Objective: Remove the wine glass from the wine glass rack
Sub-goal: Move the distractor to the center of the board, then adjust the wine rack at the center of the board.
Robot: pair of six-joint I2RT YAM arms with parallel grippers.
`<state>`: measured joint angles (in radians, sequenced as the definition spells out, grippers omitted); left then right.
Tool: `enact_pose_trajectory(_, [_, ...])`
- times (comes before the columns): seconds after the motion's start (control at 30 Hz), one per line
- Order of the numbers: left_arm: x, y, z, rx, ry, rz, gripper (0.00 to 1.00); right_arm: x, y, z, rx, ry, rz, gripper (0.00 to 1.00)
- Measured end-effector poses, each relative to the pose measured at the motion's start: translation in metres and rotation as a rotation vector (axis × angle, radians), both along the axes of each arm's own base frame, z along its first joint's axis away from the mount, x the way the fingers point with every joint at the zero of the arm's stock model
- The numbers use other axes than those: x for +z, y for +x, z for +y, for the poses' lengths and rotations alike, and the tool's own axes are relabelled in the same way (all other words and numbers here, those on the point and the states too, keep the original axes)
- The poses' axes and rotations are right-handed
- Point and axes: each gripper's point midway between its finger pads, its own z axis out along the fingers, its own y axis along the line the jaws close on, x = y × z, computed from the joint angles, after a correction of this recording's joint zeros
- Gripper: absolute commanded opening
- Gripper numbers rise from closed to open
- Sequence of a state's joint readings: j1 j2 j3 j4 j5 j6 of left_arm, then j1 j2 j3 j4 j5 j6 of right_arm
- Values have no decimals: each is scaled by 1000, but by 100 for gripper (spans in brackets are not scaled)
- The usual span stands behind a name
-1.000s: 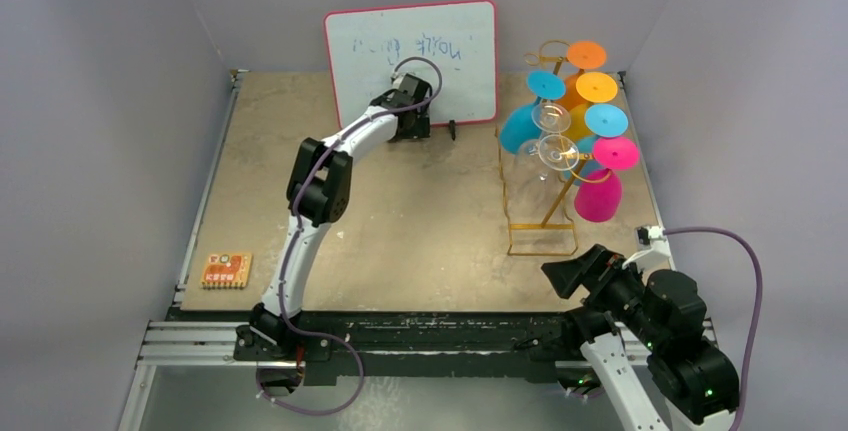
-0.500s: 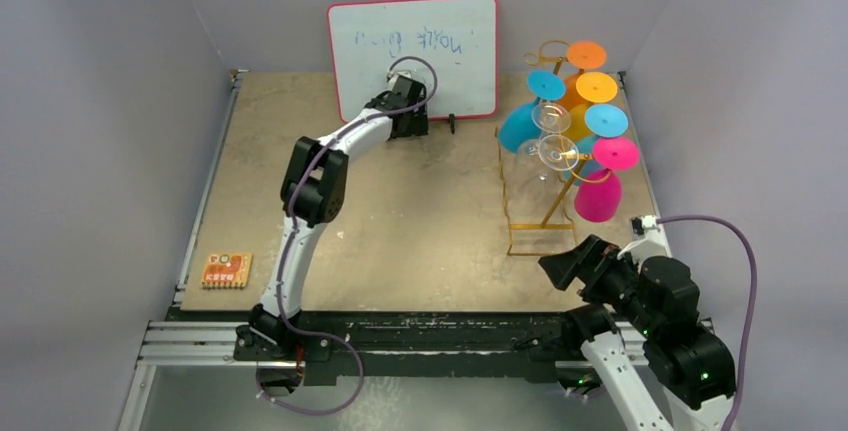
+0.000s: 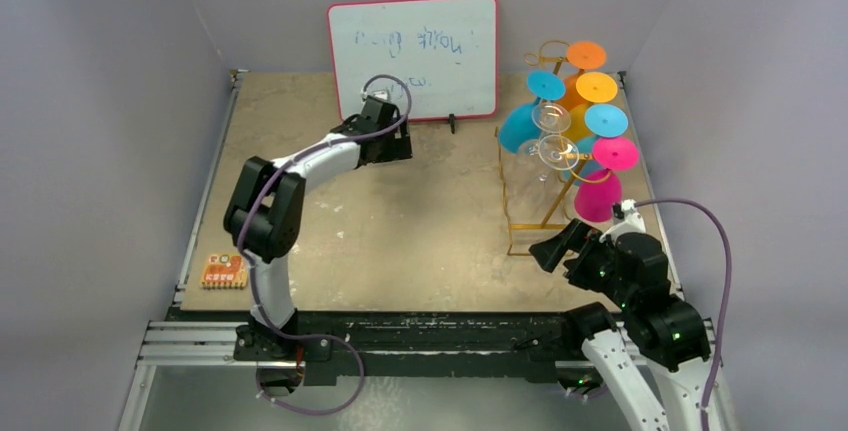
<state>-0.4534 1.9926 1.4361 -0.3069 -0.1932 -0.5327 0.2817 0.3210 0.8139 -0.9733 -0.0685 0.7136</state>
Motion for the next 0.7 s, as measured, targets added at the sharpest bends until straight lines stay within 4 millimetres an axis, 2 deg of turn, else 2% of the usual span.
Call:
enact_pose_trajectory(0.1, [18,-28,-10,-26,-78,-32,87,-9,4,-2,-46,22,-1,100])
enact_pose_trajectory(0.17, [26,-53,-30,-61,-132,-55,85,-12,7,-3,-80,44,-9,100])
enact_pose_trajectory(0.2, [27,-66,-43,-84,-160,-63,85,-13,8,-5,-100,56,-16,100])
enact_pose_trajectory(0.27, [27,-102,-83,-159,-235,-63,83,-11,9,-8,-138,78,-32,100])
enact_pose_trajectory(0.37, [16,-157,-134,-259,-332,-24,83,-4,9,-12,-190,120,-67,100])
enact_pose_trajectory(0.43, [7,-184,-153,-293,-372,14,83,-2,10,-14,-218,138,-76,100])
enact_pose_trajectory(0.5, [3,-200,-170,-306,-420,37,83,-1,10,-15,-232,149,-78,100])
enact_pose_trajectory(0.6, [2,-213,-197,-324,-502,42,83,1,10,-16,-250,162,-80,100])
enact_pose_trajectory(0.7, [5,-225,-221,-351,-577,43,78,9,9,-19,-268,168,-96,100])
